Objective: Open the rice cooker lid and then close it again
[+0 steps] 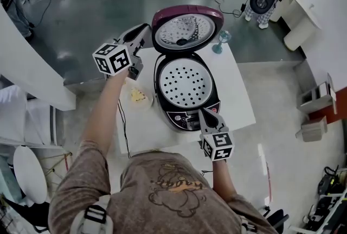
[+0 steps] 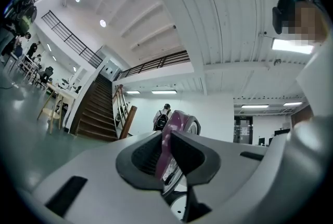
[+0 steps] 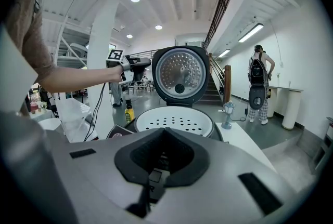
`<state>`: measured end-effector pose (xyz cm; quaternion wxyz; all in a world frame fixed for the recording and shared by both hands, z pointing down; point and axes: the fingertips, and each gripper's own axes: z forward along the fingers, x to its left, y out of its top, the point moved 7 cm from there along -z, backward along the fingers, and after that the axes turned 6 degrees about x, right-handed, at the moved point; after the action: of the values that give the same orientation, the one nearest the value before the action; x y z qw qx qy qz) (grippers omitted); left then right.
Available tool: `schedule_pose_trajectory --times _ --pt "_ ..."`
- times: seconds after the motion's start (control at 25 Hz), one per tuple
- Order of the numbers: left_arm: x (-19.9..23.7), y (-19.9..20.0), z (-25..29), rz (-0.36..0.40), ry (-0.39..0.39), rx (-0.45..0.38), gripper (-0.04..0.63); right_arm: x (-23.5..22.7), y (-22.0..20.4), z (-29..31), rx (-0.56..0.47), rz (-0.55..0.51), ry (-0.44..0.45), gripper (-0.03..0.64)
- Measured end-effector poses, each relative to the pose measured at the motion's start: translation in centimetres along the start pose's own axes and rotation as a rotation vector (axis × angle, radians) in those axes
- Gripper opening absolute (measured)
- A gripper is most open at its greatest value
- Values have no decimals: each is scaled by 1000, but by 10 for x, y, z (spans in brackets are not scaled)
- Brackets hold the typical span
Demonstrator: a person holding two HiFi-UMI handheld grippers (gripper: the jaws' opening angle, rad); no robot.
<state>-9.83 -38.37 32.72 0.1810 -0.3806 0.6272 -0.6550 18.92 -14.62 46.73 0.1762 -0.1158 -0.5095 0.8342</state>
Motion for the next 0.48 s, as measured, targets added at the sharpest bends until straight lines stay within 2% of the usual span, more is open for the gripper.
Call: schedule_pose_trajectory --times 0.08,0.24,0.4,0.48 --pt "-3 3 1 16 -30 2 131 0 0 0 0 0 -1 5" --pt "-8 2 6 53 -78 26 235 0 0 0 0 0 0 5" --pt "-12 0 15 78 -104 54 312 0 0 1 -1 -2 -2 5" --pt "-14 2 19 103 -111 66 325 0 0 0 -2 -4 -3 5"
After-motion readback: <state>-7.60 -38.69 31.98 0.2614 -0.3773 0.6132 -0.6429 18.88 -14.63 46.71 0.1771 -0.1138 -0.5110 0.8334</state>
